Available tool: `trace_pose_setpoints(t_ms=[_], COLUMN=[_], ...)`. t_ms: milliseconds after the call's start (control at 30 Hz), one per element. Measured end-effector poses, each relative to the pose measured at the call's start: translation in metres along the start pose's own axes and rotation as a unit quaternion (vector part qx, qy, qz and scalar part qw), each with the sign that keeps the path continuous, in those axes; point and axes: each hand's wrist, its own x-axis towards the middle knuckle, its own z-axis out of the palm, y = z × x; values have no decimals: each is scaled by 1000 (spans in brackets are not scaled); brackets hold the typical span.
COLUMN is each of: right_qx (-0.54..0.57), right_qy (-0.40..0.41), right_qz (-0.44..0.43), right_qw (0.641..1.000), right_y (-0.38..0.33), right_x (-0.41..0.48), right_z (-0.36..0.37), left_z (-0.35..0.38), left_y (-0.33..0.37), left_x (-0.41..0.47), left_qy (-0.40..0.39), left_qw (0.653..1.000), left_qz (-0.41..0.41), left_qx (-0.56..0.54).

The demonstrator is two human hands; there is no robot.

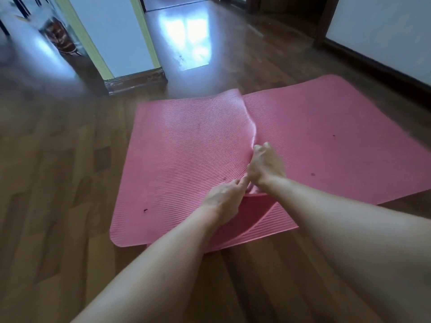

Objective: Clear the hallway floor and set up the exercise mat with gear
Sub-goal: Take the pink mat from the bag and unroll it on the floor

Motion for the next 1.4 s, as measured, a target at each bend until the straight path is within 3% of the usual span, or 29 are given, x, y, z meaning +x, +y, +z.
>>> trace_pose_setpoints(t_ms=[133,233,300,367,433,500,667,900,1133,1400], right_qx=[174,356,415,380,254,170,137,94,18,9], right_qy=[-55,-95,-136,-172,-183,-138,-62,-89,-167,-276], right_qz=[4,-32,-45,-63,-85,-97,-130,-233,-320,-376], right_qw=[983,929,898,907,946,971,980,964,932,884], right_y=[-9,-16,-18,-18,-22,-25,-70,-132,-209,-266], right_x=[-3,-24,-39,-49,-61,-64,-72,-94,-122,-170], right_z=[-21,-26,-21,-16,-14,-12,-12,-23,-25,13], left_z=[-32,-49,-58,-69,-80,-90,-132,-139,-182,-184], left_y=[-15,-20,-23,-29,-37,-39,-51,-88,-127,-180], left_x=[-9,-14,-16,-20,-31,-34,-55,-124,-190,-278], left_qy=[59,86,92,101,113,114,105,76,-1,-58], left_qw=[996,991,987,982,974,968,944,936,876,898], left_qz=[-71,-105,-125,-139,-129,-110,-107,-148,-226,-270], left_qx=[4,10,37,81,148,195,293,309,425,342])
